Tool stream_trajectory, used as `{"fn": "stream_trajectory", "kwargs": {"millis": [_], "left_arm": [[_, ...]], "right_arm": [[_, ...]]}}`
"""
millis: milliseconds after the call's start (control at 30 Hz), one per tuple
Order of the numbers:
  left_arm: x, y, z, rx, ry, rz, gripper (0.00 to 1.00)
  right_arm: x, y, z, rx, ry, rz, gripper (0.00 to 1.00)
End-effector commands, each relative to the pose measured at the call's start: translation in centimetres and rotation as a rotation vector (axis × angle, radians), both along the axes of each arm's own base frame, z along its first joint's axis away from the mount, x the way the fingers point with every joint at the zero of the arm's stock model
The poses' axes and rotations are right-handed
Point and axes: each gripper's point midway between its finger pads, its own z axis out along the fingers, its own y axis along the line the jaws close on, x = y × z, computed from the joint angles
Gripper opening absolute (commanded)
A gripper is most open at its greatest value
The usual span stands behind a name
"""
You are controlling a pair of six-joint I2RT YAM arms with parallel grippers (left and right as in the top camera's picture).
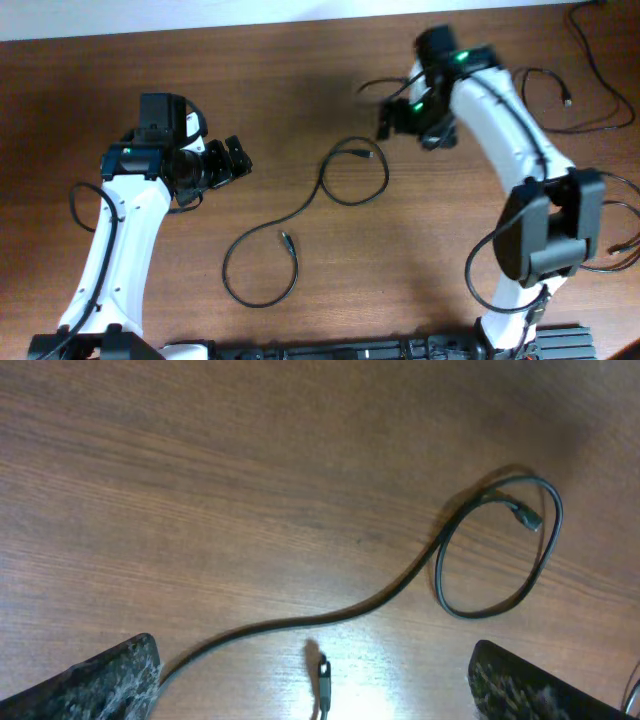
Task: Untangle cables
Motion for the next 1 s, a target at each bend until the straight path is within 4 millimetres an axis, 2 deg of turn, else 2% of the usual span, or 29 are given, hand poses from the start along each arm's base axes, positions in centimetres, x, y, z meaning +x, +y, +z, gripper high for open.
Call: {"fn": "stream_trajectory", "kwargs": {"millis": [0,100,200,233,300,400,467,500,600,633,733,800,867,900,933,967], "left_arm": [[0.0,0.3,-0.2,0.003,0.008,0.018,0.99],[0.0,0.3,-0.2,0.003,0.008,0.018,0.99],[0.0,0.3,-0.2,0.003,0.008,0.018,0.99],[0.0,0.3,-0.2,0.003,0.008,0.018,0.99],[0.0,0.3,-0.2,0.003,0.008,0.018,0.99],[0.3,0.2,-0.1,0.002,-0.004,0.018,0.99],[0.3,0.2,-0.1,0.002,-0.004,0.018,0.99],[0.3,0.2,-0.1,0.002,-0.004,0.018,0.99],[0.3,0.2,-0.1,0.002,-0.004,0.018,0.99],[0.3,0.2,-0.1,0.002,-0.004,0.018,0.99],[0.3,0.2,-0.1,0.002,-0.004,0.018,0.99],[0.3,0.2,-0.1,0.002,-0.003,0.018,0.99],[0.3,0.2,-0.1,0.002,-0.004,0.018,0.99],[0.3,0.2,-0.1,0.002,-0.004,0.018,0.99],[0.3,0.2,-0.1,0.002,-0.004,0.018,0.99],[0.3,0.2,-0.1,0.002,-0.004,0.018,0.99]], "right_arm": [[-2.1,3.7,-3.8,-0.001,0.021,0.107,0.99],[-3.8,6.9,-6.5,0.006,-0.010,0.211,1.00],[-5.0,10.4,-8.2,0.011,-0.129,0.503,0.88],[-5.2,11.5,-8.4,0.010,-0.175,0.605,0.80],[-5.1,12.7,-8.8,-0.030,-0.265,0.751,0.73],[-4.5,13.3,-9.1,-0.099,-0.331,0.798,0.65],[-4.6,13.2,-9.2,-0.099,-0.328,0.800,0.48],[-4.7,13.2,-9.2,-0.100,-0.325,0.800,0.45],[-4.7,13.2,-9.3,-0.100,-0.324,0.800,0.09],[-4.7,13.2,-9.3,-0.101,-0.324,0.800,0.04],[-3.1,11.5,-9.2,-0.194,-0.353,0.763,0.04],[0.6,8.4,-7.9,-0.345,-0.420,0.642,0.04],[2.6,6.9,-6.1,-0.335,-0.420,0.529,0.04],[2.4,7.5,-5.3,-0.258,-0.389,0.513,0.04],[1.6,8.6,-4.8,-0.163,-0.347,0.515,0.17],[0.3,9.9,-4.4,-0.069,-0.303,0.541,0.43]]}}
